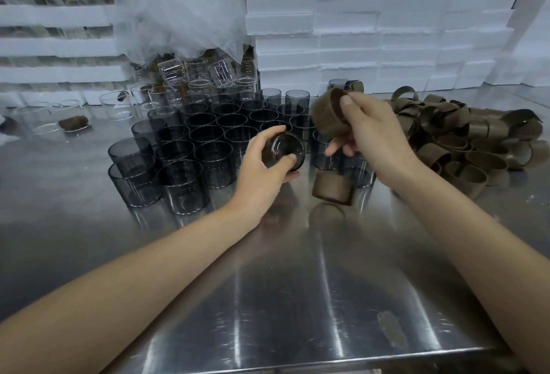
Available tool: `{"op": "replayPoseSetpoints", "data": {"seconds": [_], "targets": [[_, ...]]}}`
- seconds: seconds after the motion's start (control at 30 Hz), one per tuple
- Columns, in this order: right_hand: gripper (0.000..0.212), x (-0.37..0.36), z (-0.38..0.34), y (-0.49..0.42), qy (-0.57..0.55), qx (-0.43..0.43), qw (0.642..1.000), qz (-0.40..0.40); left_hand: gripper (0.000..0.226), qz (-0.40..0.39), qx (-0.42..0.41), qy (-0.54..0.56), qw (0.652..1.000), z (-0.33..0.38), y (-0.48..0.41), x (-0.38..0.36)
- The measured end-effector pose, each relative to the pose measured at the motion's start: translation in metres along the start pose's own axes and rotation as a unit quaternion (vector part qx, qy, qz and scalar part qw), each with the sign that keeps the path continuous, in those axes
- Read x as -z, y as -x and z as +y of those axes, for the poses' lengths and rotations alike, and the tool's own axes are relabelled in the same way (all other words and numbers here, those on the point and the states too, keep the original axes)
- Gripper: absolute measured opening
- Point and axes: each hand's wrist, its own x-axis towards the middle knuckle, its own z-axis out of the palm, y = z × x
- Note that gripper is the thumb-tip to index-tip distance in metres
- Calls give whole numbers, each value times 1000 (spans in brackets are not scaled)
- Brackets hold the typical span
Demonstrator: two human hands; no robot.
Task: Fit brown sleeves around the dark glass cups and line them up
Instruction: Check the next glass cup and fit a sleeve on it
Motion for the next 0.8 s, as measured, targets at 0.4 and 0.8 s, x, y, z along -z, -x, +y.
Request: {"op": "replayPoseSetpoints", "data": {"seconds": [0.4, 0.8], "targets": [[28, -42, 9, 32, 101, 140, 982, 71, 37, 39, -66, 112, 991, 2, -2, 3], [5, -39, -8, 34, 23, 158, 987, 3, 41, -21, 19, 210, 977, 10, 0, 3]]}}
